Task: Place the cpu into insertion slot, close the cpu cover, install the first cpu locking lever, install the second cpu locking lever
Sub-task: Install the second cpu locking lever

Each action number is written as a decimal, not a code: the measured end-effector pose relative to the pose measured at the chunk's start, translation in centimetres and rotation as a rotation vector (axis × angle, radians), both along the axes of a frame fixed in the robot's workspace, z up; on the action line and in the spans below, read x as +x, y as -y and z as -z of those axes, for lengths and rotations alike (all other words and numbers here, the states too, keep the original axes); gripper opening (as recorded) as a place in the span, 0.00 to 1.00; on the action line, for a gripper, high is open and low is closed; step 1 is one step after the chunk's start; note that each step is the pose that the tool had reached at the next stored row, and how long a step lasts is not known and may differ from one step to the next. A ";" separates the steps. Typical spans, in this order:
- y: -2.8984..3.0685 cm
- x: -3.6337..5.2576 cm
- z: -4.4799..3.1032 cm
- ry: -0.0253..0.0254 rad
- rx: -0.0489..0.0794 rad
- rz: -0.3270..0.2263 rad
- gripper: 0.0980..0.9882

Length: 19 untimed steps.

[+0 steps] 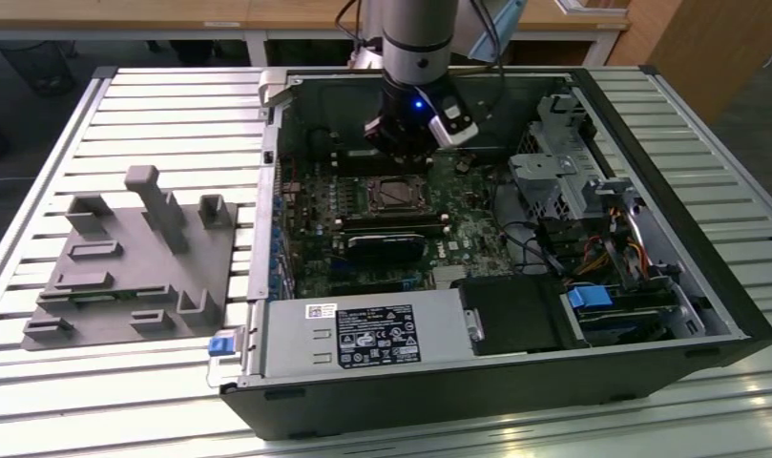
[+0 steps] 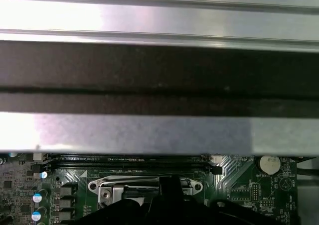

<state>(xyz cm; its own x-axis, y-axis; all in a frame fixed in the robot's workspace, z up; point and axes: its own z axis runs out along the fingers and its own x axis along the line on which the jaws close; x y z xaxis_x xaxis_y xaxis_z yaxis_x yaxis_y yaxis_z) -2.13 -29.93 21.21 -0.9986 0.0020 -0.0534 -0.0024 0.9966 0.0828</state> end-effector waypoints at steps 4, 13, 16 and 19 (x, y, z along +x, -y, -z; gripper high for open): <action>0.18 0.01 -0.01 -0.0001 0.000 0.000 0.03; 0.23 0.01 -1.23 -0.0001 0.002 0.000 0.03; 0.25 0.00 -2.07 -0.0002 0.002 0.000 0.03; 0.41 0.00 -2.15 -0.0001 0.002 0.000 0.03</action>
